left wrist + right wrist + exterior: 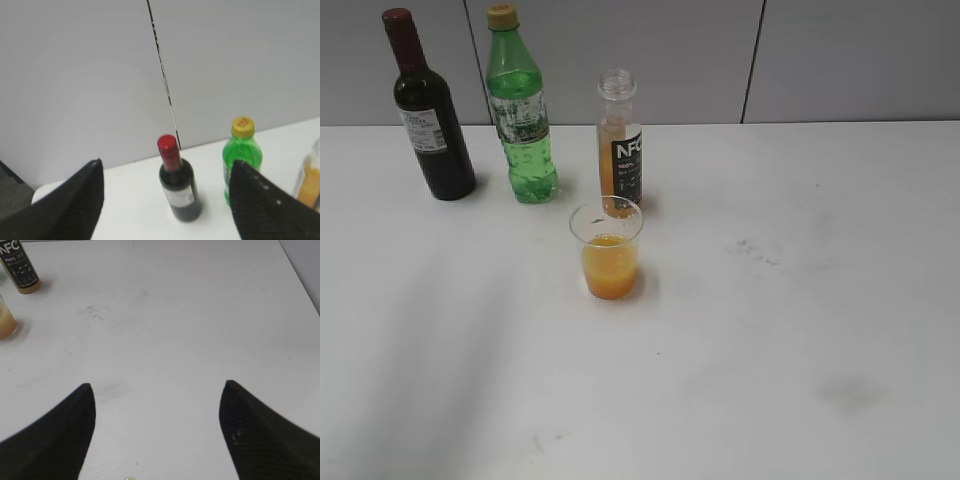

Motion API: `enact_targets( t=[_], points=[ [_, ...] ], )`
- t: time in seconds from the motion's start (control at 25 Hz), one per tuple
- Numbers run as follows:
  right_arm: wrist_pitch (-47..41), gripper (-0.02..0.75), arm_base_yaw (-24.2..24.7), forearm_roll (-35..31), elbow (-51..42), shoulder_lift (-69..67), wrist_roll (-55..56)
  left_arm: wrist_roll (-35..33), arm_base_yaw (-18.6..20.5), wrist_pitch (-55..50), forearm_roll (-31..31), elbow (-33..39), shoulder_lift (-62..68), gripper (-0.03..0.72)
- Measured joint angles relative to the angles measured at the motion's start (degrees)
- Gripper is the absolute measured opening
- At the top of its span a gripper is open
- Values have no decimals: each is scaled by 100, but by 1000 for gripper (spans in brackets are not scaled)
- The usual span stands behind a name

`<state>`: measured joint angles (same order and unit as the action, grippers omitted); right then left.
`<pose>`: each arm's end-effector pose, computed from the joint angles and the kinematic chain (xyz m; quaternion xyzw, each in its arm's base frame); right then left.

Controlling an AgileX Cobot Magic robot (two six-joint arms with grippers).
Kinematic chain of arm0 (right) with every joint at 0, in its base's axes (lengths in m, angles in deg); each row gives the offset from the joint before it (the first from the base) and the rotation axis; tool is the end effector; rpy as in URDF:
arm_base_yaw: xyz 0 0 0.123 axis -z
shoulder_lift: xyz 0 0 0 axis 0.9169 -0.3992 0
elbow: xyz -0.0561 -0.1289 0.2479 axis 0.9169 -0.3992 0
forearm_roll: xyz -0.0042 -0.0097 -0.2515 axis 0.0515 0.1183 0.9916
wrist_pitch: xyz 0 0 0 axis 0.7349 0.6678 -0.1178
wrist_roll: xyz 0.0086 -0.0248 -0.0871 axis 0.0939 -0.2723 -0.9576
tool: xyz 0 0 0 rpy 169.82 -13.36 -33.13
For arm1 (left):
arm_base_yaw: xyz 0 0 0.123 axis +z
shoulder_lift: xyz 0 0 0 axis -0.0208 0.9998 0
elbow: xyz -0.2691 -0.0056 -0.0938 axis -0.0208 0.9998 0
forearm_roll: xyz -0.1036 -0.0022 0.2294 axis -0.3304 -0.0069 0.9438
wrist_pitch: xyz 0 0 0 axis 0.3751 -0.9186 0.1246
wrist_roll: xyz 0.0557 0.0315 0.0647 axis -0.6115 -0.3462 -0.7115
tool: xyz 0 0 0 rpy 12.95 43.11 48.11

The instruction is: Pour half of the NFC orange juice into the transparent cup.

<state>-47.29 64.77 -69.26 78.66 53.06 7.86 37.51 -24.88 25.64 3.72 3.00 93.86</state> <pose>-0.0059 0.0043 0.2803 -0.0477 0.8431 0.0150 0.5355 0.2353 -0.0775 0.4415 0.1484 0.8080 0.0279 0.5695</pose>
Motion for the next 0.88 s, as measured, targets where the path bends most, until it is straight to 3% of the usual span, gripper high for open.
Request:
enact_targets(
  t=[0.2,0.44,0.72,0.88],
  points=[
    [0,589,0,0,0,0,0,-961,0,-1271,-1033,-40,-469,593],
    [0,589,0,0,0,0,0,-1503,26,-2104,-1441,-40,-1054,593],
    [0,589,0,0,0,0,0,-1853,838,-2366,-1758,-40,-1764,593],
    [0,589,0,0,0,0,0,-2073,1100,-2595,-2135,-29,-2111,593]
  ],
)
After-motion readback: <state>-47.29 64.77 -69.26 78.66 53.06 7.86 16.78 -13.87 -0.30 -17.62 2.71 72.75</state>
